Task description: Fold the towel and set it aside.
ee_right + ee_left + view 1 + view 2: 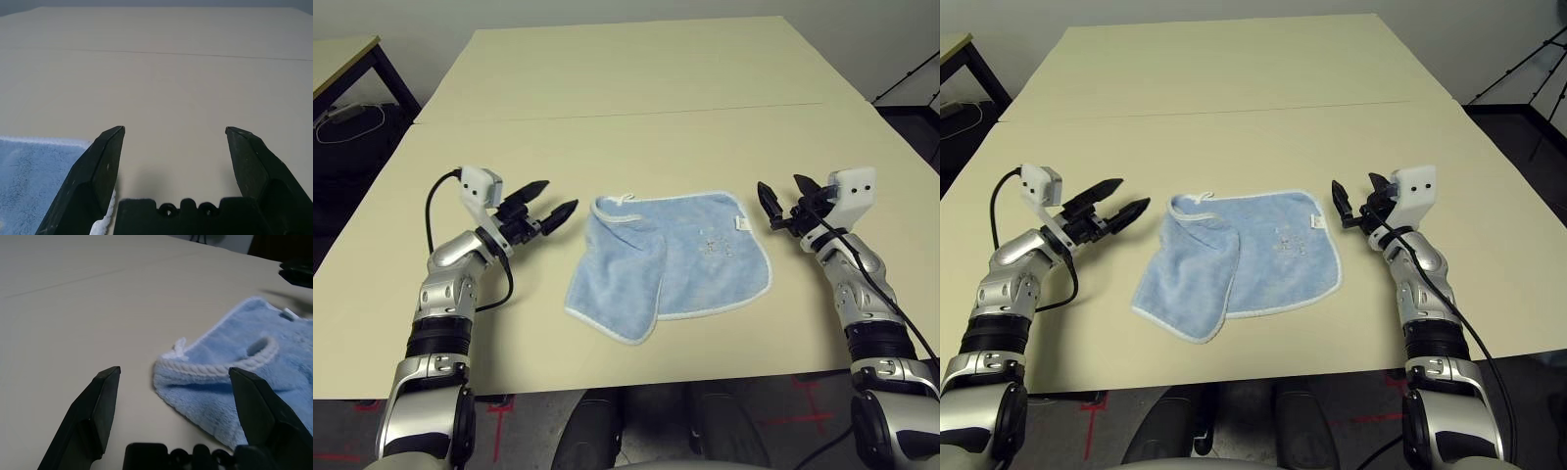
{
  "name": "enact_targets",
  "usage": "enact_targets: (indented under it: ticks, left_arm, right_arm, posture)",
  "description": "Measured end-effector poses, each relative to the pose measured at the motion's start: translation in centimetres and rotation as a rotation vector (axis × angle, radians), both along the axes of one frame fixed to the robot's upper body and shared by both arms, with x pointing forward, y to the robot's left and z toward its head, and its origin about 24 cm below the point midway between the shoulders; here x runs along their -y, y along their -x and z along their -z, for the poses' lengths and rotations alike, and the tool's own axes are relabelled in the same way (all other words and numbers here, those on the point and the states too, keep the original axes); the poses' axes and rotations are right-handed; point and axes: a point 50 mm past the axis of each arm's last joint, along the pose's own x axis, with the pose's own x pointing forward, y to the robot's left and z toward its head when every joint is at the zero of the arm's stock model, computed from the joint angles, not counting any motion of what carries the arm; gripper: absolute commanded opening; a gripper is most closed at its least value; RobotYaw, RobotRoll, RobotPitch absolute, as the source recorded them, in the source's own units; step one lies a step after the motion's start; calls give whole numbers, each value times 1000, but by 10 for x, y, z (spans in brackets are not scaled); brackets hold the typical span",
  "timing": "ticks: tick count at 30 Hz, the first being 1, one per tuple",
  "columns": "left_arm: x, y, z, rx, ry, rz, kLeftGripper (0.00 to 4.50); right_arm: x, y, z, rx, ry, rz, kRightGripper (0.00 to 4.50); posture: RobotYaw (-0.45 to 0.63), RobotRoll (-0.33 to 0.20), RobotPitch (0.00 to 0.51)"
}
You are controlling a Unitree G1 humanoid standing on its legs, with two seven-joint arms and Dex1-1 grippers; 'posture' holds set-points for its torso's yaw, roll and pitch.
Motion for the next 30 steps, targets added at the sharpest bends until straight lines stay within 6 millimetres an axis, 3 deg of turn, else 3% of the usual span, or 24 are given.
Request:
enact_targets:
  ticks: [9, 15, 22, 30]
  left_arm:
    - [0, -6, -9, -4, -51, 93, 4486]
    - [1, -2, -4, -19, -100, 151, 4486]
    - [5, 6, -3, -16, -118, 200, 4486]
    - [16, 11, -15, 14, -117, 237, 4486]
  right_arm:
    - [8, 0, -14, -9, 61, -40, 4481]
    - [16, -20, -49, -77, 144, -148, 4481]
    - [9, -36, -41, -309, 156, -326, 4481]
    - [6, -49, -46, -365, 257, -393, 4481]
  posture:
    - [7, 0, 141]
    - [27, 0, 149]
    - [65, 0, 163]
    - [102, 0, 169]
